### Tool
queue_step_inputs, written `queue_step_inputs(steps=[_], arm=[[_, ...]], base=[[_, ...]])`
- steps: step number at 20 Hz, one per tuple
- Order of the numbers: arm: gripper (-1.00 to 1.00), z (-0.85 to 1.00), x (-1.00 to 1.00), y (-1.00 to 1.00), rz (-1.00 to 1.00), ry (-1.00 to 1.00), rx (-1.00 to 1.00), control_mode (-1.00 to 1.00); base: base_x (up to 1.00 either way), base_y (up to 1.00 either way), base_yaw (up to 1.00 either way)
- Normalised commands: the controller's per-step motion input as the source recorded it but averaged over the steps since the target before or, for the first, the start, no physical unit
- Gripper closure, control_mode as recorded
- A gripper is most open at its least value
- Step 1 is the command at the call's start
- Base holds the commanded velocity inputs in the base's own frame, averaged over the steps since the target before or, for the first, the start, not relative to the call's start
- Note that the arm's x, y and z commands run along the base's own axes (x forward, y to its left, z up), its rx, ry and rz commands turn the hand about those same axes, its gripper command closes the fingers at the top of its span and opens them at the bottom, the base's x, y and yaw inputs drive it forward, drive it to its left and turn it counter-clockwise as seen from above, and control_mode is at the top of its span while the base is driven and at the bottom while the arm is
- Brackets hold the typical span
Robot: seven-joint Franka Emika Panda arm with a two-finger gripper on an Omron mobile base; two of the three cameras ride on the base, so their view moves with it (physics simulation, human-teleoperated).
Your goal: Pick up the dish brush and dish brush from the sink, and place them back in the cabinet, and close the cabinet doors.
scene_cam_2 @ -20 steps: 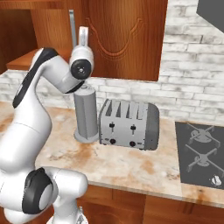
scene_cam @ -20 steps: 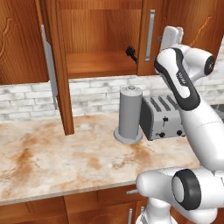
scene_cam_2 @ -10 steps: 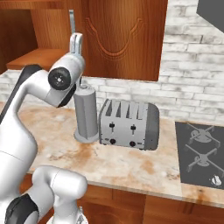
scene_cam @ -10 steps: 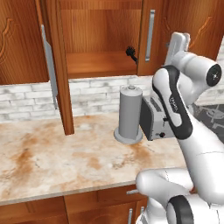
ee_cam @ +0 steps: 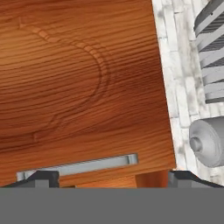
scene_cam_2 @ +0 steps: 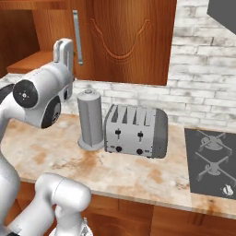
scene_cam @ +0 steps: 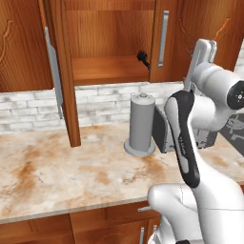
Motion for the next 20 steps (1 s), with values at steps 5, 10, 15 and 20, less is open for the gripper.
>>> queue_step_inputs(steps=[5,10,15,20], arm=[[-1.00,0.13,-0.80,0.24,-0.06,0.00,-0.03,-1.00],[-1.00,0.14,-0.83,0.33,-0.01,0.00,-0.03,-1.00],[-1.00,0.09,-0.58,0.46,0.00,0.00,-0.02,-1.00],[-1.00,0.01,-0.44,0.44,0.00,0.00,0.00,-1.00]], base=[[0.00,0.00,0.00],[0.00,0.00,0.00],[0.00,0.00,0.00],[0.00,0.00,0.00]])
